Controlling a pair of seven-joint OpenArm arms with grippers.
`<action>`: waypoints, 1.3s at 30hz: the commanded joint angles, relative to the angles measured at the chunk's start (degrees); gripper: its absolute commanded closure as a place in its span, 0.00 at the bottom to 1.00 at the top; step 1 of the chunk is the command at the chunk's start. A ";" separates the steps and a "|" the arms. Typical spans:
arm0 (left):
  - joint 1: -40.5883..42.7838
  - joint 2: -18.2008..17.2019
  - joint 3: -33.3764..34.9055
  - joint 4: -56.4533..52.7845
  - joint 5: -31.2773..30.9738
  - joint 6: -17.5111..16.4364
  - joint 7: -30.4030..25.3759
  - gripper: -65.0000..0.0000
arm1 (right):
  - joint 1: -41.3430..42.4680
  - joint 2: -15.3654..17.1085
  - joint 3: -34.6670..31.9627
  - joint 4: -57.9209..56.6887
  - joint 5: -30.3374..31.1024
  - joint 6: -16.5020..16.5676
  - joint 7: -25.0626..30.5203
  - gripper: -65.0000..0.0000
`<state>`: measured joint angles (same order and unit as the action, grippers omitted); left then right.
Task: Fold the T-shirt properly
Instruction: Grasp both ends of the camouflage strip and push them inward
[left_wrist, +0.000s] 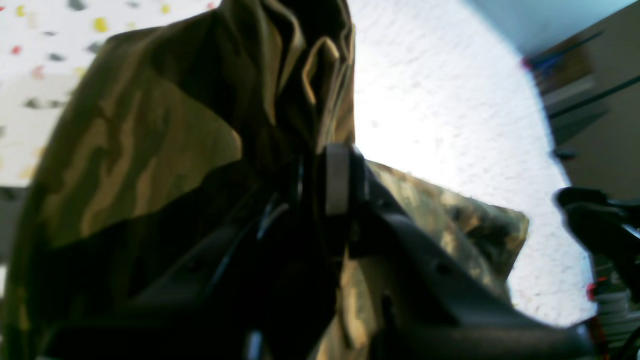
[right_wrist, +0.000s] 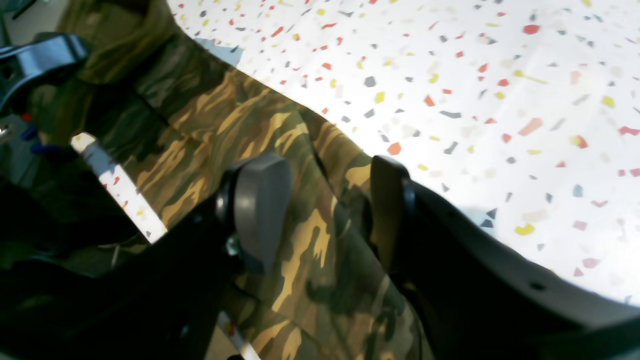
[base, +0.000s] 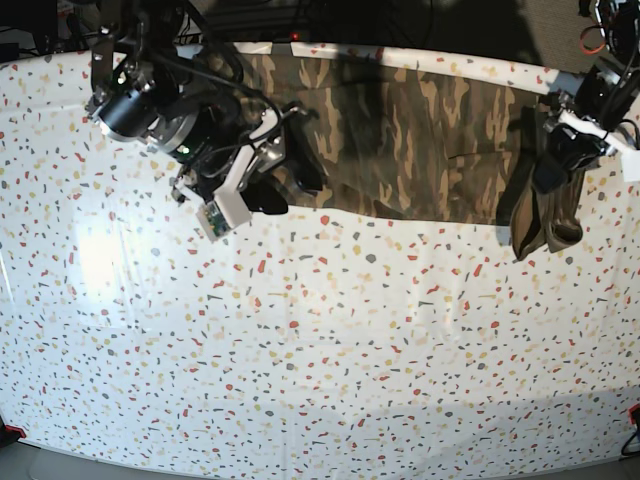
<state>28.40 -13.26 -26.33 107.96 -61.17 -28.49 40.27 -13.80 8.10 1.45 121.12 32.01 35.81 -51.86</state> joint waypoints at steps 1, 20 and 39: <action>-0.11 -0.24 1.03 1.05 -1.25 -0.87 -0.98 1.00 | 0.52 0.02 0.02 1.01 1.16 0.22 1.25 0.53; -0.17 -0.11 23.17 1.05 18.10 0.68 -8.59 0.96 | 0.63 0.15 0.02 1.01 1.16 0.22 -0.22 0.53; -5.66 -0.13 19.30 1.16 20.74 0.63 -8.22 0.60 | 0.39 4.79 0.07 1.01 4.39 0.22 -6.12 0.53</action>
<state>22.87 -12.99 -6.81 107.98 -39.55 -27.35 33.52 -13.67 12.75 1.43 121.12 35.46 35.81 -58.87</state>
